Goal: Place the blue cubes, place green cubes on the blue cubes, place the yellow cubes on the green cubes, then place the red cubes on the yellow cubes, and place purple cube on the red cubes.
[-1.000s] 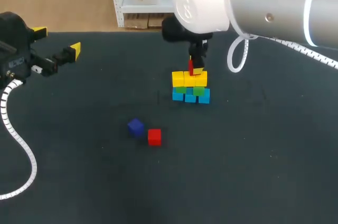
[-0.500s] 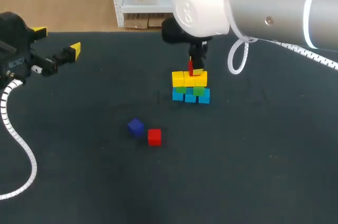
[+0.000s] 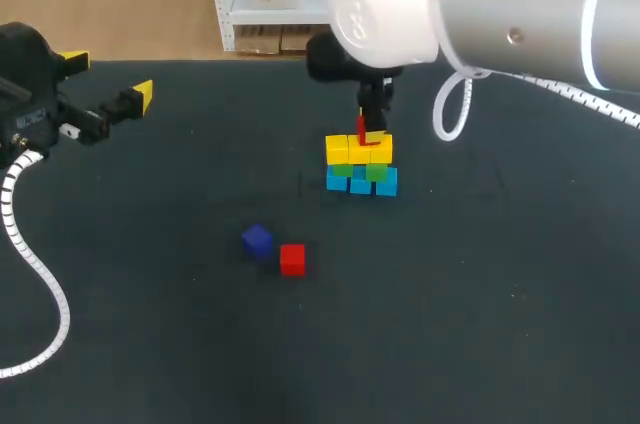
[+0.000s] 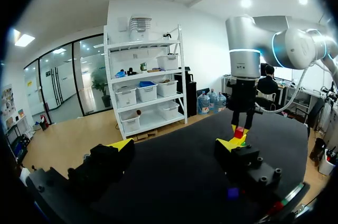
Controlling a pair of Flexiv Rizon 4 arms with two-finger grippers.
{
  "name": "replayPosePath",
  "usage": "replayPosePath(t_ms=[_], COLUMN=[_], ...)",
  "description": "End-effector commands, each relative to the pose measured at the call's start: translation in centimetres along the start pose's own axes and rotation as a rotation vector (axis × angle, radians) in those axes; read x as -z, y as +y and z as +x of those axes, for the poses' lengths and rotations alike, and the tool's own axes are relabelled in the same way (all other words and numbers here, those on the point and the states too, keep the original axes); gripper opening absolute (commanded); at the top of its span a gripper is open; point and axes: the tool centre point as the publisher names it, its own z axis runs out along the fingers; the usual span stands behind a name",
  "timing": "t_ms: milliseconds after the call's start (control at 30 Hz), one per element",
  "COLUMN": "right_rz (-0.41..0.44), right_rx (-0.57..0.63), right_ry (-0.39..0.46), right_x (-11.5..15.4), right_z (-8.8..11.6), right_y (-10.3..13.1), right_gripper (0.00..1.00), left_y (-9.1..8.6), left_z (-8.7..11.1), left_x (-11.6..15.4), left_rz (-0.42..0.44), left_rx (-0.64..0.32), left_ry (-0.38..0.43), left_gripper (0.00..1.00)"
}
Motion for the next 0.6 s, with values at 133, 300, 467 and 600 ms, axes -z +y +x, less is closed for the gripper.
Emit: replayPosePath(t_ms=[133,300,467,600], right_rz=[0.011,0.011,0.016,0.019], right_rx=[0.005,0.003,0.001,-0.002], right_ry=[-0.004,-0.002,-0.005,-0.008], right_x=[-0.05,-0.17,-0.1,-0.03], right_z=[0.14,0.12,0.1,0.08], right_y=[0.77,0.8,0.87,0.91], right_gripper=[0.11,0.04,0.0,0.18], left_y=[0.25,0.25,0.25,0.25], left_z=[0.01,0.01,0.01,0.01], left_x=[0.12,0.12,0.12,0.12], left_rz=[0.008,0.008,0.008,0.008], left_rx=[-0.001,-0.001,-0.001,-0.001], left_ry=[-0.001,-0.001,-0.001,-0.001], left_gripper=[1.0,1.0,1.0,1.0])
